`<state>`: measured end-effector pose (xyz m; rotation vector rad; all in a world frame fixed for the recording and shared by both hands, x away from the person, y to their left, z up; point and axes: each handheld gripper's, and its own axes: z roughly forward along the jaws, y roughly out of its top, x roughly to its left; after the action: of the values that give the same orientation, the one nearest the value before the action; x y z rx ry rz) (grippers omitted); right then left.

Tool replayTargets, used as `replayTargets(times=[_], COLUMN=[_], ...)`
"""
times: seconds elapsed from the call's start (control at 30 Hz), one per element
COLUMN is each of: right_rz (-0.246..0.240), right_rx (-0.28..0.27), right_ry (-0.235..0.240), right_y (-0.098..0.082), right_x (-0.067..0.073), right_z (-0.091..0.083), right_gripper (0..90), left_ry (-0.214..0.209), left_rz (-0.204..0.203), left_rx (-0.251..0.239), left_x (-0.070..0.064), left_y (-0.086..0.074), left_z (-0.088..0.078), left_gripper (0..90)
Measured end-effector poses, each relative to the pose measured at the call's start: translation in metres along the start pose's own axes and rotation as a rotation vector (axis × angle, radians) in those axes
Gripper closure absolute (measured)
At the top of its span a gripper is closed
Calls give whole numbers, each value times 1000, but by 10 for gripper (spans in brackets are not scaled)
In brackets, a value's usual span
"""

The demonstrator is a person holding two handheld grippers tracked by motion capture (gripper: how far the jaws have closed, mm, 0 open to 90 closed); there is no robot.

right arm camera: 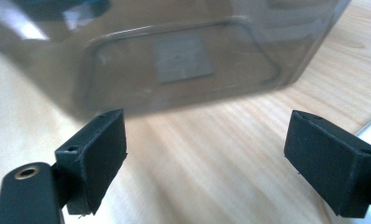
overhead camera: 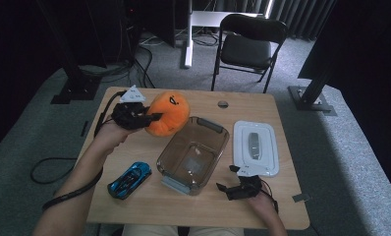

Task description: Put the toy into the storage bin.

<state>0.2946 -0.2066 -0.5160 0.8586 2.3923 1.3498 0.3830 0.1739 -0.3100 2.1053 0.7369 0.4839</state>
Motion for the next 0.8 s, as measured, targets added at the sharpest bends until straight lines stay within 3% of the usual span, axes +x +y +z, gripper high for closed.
replayTargets(times=[0.13,0.43,0.8], right_rz=[-16,-38,-29], right_rx=[28,106,115], right_ry=[68,53,46], right_y=[-8,-19,-22], right_x=[0,1,0], right_z=[-7,-15,-19], right_gripper=[127,127,134], left_ry=[-16,-53,-92], left_rz=[7,37,50], left_rx=[10,28,54], left_x=[-4,-17,-32], left_y=[3,12,25], left_z=[9,29,56], left_gripper=[699,699,698])
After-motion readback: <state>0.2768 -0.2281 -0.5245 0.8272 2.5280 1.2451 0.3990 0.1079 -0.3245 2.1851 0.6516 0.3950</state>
